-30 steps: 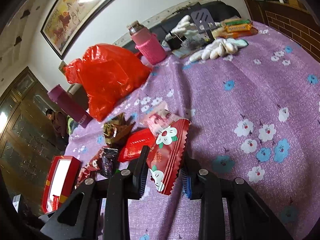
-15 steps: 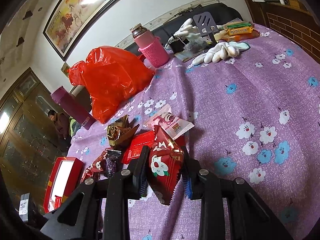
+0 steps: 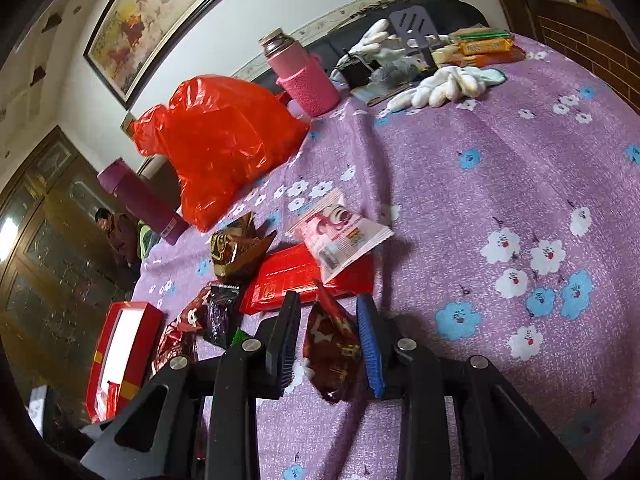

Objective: Organize snacks
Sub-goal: 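Grasp a red gold-print sachet with the left gripper while the right grasps a red flower-print sachet, then carry both sachets into the red-rimmed white box and open both grippers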

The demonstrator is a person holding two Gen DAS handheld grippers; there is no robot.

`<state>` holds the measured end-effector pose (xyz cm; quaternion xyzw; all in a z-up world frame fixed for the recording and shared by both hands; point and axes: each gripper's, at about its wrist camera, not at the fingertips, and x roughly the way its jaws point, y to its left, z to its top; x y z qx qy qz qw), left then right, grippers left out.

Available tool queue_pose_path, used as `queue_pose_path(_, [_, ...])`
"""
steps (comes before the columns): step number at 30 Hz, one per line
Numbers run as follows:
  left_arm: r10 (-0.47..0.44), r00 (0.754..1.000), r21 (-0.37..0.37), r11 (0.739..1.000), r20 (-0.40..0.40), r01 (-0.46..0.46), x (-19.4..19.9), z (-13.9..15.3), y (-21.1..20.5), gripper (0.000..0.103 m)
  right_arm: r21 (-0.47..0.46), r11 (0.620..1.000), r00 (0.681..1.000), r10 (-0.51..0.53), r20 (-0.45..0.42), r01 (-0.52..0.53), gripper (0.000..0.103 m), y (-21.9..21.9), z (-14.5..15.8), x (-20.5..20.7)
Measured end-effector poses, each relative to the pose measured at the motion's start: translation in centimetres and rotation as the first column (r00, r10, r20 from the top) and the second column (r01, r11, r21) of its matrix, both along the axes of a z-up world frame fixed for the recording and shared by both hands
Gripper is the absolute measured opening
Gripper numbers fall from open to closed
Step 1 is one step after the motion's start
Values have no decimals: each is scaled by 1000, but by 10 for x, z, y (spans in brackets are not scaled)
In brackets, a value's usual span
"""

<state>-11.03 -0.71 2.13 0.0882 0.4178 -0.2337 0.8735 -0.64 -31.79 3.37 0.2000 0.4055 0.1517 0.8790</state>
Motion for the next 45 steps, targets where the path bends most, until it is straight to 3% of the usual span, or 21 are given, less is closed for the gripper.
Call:
queue_pose_path(6, [82,996,-76,994,-18,-83,7,4,21,39,-23,1000,997,7,-80,-9,33,2,-14,7])
queue_pose_path(12, [120,993,-118,986,-2,-120,5,16,35,39,-65,997,998,37,-52,-40,28,12,-12,3])
queue_pose_path(22, [136,990,-166,978,48,-126,-8,37,51,39,87,995,997,56,-50,-52,24,4,-12,2])
queue_pose_path(24, [141,988,-180,975,57,-128,-10,41,57,39,159,984,995,87,-52,-78,23,4,-13,3])
queue_pose_path(28, [178,980,-202,967,85,-158,-18,53,77,39,259,960,989,132,-69,-110,23,15,-15,2])
queue_pose_path(33, [260,957,-239,944,126,-226,-30,69,113,39,398,892,966,253,-46,-215,23,60,-7,-3])
queue_pose_path(45, [479,869,-290,855,126,-429,-55,66,210,40,438,749,831,556,-5,-498,22,240,21,-27])
